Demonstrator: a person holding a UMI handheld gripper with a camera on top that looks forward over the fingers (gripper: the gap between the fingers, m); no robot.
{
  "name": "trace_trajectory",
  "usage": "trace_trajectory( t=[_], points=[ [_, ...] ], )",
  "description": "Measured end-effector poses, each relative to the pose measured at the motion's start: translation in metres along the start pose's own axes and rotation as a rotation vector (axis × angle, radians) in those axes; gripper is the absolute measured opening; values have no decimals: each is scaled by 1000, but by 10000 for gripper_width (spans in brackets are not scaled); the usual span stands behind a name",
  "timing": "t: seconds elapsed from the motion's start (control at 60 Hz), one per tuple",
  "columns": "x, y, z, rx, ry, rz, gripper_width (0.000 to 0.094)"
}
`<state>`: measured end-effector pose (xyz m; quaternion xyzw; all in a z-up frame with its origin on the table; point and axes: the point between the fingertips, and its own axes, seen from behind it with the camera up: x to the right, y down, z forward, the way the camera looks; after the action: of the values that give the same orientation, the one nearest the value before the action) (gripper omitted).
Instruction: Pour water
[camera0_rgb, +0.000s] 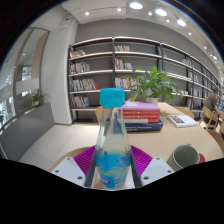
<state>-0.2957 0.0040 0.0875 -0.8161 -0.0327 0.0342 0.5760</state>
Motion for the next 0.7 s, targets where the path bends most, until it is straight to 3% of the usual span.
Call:
trace_trajectory(
  t=[0.25,0.45,0.7],
  points=[
    [-13,-10,-8,138,-93,49,353],
    [-16,-17,-7,152,-157,131,353],
    [11,-72,-32,140,-247,627,354]
  ],
)
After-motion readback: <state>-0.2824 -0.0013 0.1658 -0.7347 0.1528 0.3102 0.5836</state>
